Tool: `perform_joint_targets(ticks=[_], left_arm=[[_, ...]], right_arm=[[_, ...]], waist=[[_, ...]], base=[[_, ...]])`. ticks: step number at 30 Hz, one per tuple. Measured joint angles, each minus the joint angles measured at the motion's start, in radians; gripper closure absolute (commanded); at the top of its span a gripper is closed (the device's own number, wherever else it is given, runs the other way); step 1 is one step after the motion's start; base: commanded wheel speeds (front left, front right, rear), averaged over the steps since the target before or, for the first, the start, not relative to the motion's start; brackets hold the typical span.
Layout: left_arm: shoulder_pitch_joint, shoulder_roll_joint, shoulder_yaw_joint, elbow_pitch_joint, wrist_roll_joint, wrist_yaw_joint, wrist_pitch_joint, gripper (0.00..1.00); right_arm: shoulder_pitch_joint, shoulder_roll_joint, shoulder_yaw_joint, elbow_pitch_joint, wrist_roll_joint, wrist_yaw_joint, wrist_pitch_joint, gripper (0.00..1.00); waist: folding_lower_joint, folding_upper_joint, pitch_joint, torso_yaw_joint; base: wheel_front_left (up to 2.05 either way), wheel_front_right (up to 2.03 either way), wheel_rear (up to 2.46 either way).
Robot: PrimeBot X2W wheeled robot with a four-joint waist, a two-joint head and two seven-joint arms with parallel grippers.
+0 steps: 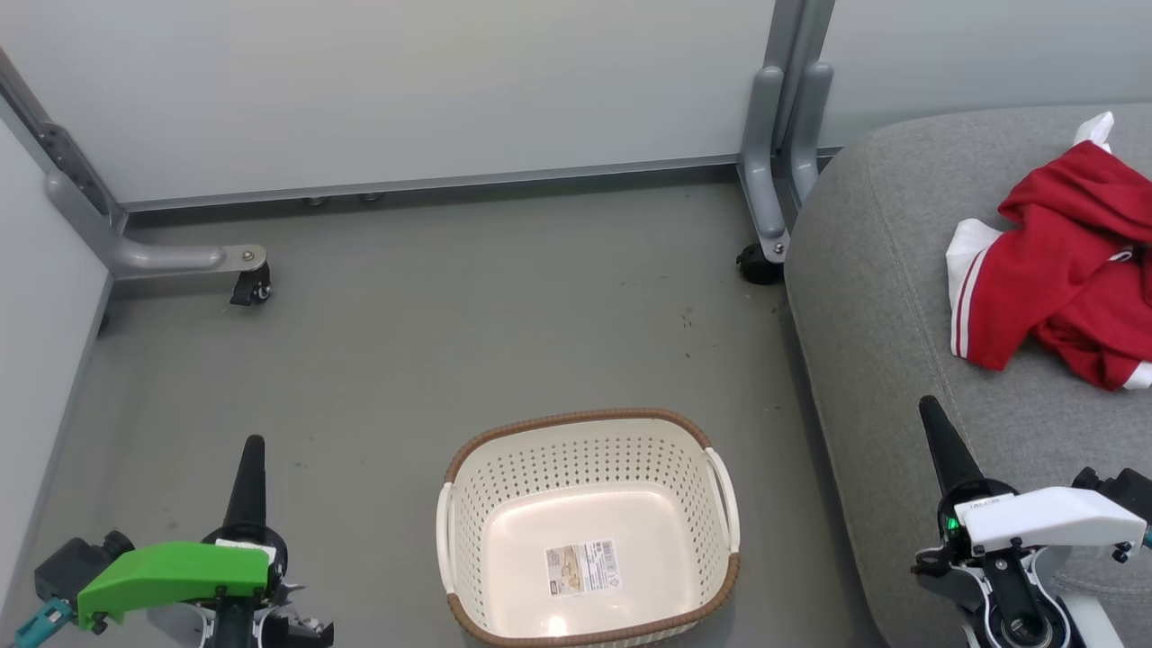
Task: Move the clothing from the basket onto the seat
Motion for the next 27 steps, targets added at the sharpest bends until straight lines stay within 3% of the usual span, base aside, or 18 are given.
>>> perform_joint_targets(ticks=[27], left_arm=[[-0.021, -0.005, 0.034, 0.000, -0.226, -0.015, 0.059, 1.00]], right_arm=[[-0.035, 0.001, -0.027, 0.047, 0.223, 0.000, 0.043, 1.00]], waist=[[0.0000, 0.0000, -0.016, -0.001]], base=[[0.00, 0.00, 0.00]])
